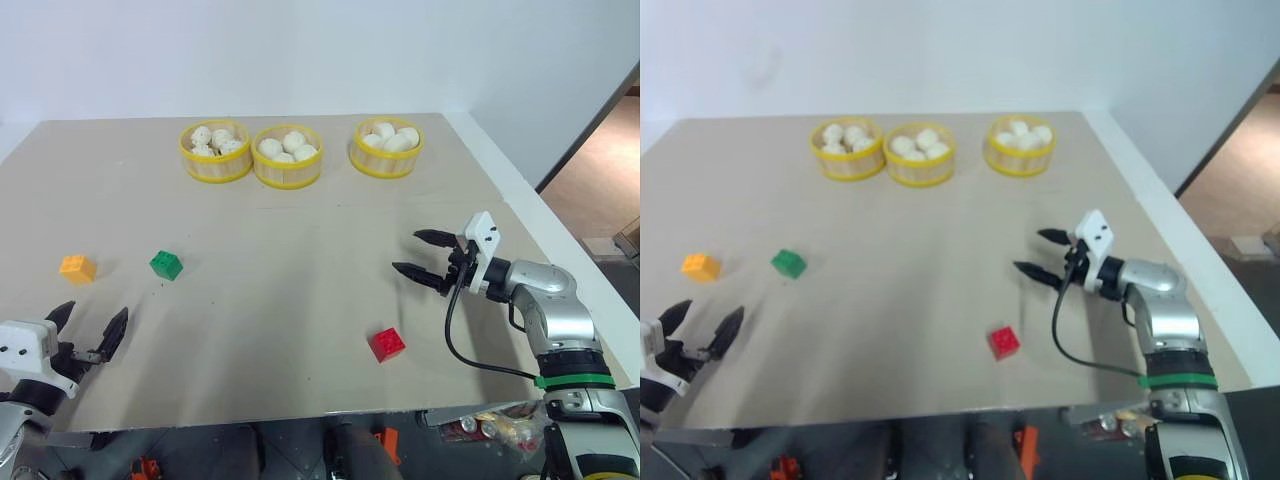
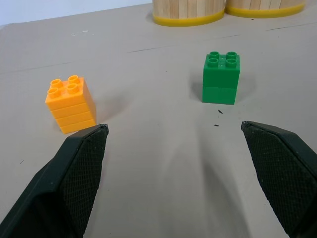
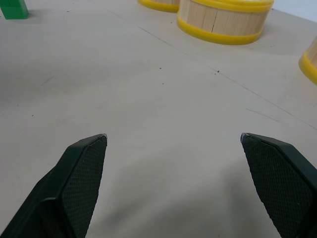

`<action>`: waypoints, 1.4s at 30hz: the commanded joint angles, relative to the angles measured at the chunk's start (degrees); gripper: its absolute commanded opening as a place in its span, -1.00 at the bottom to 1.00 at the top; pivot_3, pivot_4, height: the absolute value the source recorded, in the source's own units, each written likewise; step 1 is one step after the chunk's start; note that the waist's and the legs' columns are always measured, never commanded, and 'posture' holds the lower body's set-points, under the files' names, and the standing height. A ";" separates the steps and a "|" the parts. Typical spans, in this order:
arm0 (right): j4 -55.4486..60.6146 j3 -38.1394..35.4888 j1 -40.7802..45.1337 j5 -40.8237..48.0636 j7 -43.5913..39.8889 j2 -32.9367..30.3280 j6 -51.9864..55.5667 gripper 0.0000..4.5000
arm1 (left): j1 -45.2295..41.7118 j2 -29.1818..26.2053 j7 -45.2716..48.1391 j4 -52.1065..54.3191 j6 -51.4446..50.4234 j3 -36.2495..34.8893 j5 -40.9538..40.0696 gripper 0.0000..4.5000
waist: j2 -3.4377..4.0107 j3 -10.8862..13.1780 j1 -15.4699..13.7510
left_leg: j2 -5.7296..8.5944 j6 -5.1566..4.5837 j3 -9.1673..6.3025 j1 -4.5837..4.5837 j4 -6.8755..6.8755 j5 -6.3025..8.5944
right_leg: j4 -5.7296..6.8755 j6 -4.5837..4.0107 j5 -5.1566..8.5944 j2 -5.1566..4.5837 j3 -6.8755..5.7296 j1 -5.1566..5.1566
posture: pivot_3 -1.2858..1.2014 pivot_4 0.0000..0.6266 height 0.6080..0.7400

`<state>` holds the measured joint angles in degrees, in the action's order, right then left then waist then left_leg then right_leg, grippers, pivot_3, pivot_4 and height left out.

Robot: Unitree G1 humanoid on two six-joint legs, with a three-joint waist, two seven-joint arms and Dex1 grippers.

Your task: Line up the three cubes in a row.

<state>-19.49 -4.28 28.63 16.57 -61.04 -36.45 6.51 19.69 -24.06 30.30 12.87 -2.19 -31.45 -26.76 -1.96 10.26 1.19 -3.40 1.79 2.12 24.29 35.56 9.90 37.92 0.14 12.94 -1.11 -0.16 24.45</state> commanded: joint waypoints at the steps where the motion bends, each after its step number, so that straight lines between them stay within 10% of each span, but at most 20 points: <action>1: 0.18 0.07 1.76 1.11 -2.62 -1.05 0.44 1.00 | 0.52 -1.52 3.38 2.20 0.78 -0.21 -1.92 0.99 | 0.00 0.00 0.00 | 0.00 0.00 0.00 0.00 0.00 0.00 | 0.00 0.00 0.00 0.00 0.00 0.00 | 0.03 -0.52 1.00; 18: -4.82 -0.31 4.07 0.60 -7.41 -0.62 -3.28 1.00 | 0.77 -4.43 13.27 3.51 -1.17 -0.02 -8.36 0.99 | 0.00 0.00 0.01 | -0.03 0.02 0.03 0.00 0.00 0.01 | 0.00 -0.01 0.01 0.03 0.02 0.03 | 0.03 -0.52 1.00; 24: 0.31 0.59 2.71 2.40 -13.01 -3.29 -1.07 1.00 | 5.73 -10.53 26.14 16.59 -2.71 10.11 -9.29 0.99 | 0.03 0.02 0.01 | -0.02 0.05 0.05 0.02 0.00 0.03 | 0.00 -0.02 0.01 0.01 0.04 0.04 | 0.03 -0.52 1.00; 42: 25.54 11.15 -5.58 5.42 -23.55 -7.54 4.12 1.00 | -17.67 -17.65 41.12 5.88 -4.34 27.05 -6.55 0.99 | 0.11 0.08 -0.02 | -0.19 0.17 0.05 -0.02 0.00 0.12 | 0.04 -0.08 0.08 0.26 0.09 0.09 | 0.03 -0.52 1.00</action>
<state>5.88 6.53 23.30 23.06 -83.76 -43.89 13.10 2.93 -41.78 70.77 18.16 -6.64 -5.10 -33.56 -1.84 10.34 1.16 -3.59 1.96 2.17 24.27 35.58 10.02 37.96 0.06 13.02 -0.85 -0.07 24.53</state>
